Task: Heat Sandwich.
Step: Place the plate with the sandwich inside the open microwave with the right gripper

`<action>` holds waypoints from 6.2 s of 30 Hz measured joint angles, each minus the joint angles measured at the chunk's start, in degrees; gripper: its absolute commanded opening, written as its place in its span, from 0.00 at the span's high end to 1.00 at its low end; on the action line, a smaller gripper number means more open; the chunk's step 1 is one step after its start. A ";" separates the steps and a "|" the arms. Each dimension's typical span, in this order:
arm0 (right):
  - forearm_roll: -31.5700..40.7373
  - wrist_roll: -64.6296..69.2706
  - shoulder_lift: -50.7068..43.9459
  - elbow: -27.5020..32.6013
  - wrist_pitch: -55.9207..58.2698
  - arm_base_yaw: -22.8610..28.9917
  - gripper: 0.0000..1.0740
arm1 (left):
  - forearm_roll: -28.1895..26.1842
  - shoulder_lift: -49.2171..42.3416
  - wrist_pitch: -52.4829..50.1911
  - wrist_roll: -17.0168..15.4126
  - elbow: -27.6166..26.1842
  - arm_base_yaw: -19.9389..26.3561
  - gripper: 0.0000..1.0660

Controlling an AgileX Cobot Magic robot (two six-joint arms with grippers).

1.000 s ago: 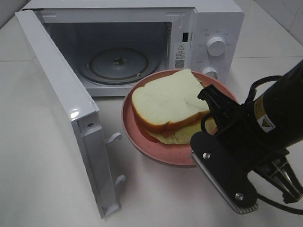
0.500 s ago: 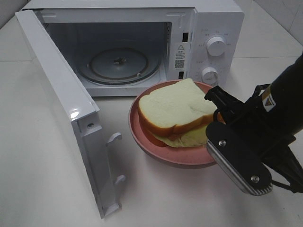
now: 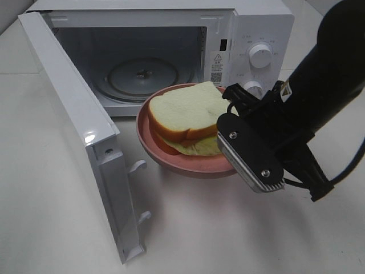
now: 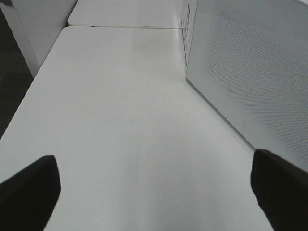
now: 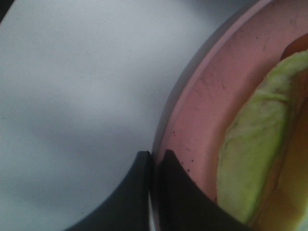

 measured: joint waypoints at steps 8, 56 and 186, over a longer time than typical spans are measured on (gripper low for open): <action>0.97 -0.52 4.07 -4.98 0.17 0.63 1.00 | 0.00 0.00 0.00 0.00 0.00 0.00 0.03; -0.06 -0.46 16.67 -20.28 0.00 1.78 1.00 | 0.00 0.00 0.00 0.00 0.00 0.00 0.03; -6.13 26.70 45.38 -59.59 -0.80 -0.69 0.25 | 0.00 0.00 0.00 0.00 0.00 0.00 0.03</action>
